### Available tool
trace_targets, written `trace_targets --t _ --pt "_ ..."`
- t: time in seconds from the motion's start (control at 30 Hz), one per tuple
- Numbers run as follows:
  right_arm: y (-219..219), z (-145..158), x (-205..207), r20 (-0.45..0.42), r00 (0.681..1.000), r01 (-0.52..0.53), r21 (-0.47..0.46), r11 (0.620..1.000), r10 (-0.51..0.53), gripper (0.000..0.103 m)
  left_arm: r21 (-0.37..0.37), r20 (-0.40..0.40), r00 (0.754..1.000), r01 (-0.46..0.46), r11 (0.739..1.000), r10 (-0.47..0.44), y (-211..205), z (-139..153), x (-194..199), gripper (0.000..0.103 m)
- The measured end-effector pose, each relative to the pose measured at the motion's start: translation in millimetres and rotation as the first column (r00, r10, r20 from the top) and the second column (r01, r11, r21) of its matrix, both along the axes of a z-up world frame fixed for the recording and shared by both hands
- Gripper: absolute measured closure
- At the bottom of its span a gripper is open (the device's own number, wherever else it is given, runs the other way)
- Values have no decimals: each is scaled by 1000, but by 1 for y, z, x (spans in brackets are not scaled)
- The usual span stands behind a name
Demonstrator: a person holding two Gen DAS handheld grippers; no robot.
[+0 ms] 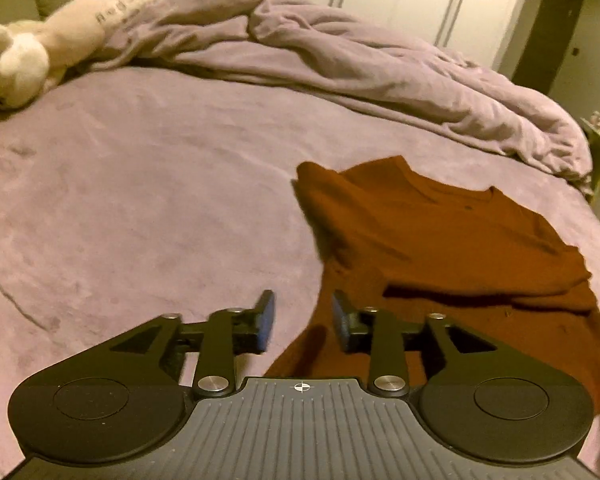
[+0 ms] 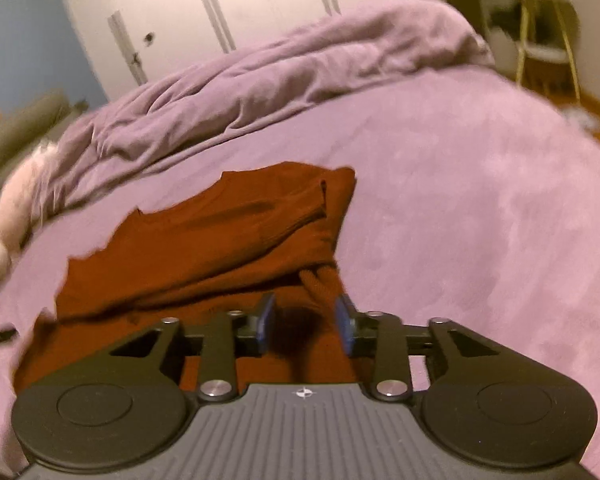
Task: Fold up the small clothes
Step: 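Lift the hem and fold it toward the collar with the left gripper, then open the left gripper to release the folded hem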
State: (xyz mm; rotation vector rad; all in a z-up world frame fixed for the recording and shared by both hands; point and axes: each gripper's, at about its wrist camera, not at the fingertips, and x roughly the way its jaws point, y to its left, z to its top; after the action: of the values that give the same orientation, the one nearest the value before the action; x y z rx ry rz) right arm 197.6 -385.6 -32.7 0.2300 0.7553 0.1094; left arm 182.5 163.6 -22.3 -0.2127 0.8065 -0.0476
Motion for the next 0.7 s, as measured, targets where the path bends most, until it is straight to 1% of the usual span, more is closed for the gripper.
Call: trace_targets --t 0.03,0.07,0.17,0.2,0.27,0.3,0.37,0.4,0.43,0.47,0.5,0.53,0.57,0.63,0.7 --pt "2 -1 -1 0 1000 -28 -30 999 28 59 -7 -6 1000 17 1000 -17 1 -3 0 57" --pt "4 -3 -1 -8 999 -49 -56 997 48 58 2 -14 999 44 999 -44 -1 -6 1 56" --pt "11 -13 5 -44 995 -95 -113 989 91 58 45 -36 991 127 991 -125 -16 -15 7 45" --pt "13 -16 9 -48 994 -102 -119 988 97 58 55 -43 989 142 988 -140 -20 -19 10 43" --pt "17 -19 16 -54 992 -121 -138 983 114 58 71 -64 987 154 986 -149 -28 -24 19 42" --pt "20 -20 18 -55 991 -133 -147 980 126 60 76 -72 985 163 984 -158 -31 -26 22 40" --pt "26 -21 24 -65 985 -170 -170 971 161 72 95 -67 982 181 979 -175 -38 -28 26 40" --pt "28 -22 26 -69 982 -184 -182 966 174 80 104 -66 980 196 975 -190 -43 -29 29 43" --pt "29 -22 27 -74 981 -192 -184 964 181 81 111 -67 978 204 973 -197 -46 -30 29 47" --pt "30 -23 29 -78 979 -198 -184 963 187 81 119 -71 977 209 971 -201 -49 -31 31 48" --pt "30 -24 30 -85 978 -204 -188 961 191 82 123 -75 977 209 970 -200 -51 -31 32 52" --pt "29 -26 32 -93 977 -206 -193 959 191 82 127 -77 977 205 970 -197 -52 -32 33 60" --pt "28 -28 33 -102 976 -207 -192 959 190 82 131 -77 979 200 971 -191 -53 -32 34 62" --pt "24 -32 35 -119 975 -206 -169 964 187 82 135 -74 981 187 973 -179 -52 -32 36 80" --pt "22 -33 37 -122 974 -206 -151 967 188 82 130 -74 985 167 977 -158 -48 -30 35 88"
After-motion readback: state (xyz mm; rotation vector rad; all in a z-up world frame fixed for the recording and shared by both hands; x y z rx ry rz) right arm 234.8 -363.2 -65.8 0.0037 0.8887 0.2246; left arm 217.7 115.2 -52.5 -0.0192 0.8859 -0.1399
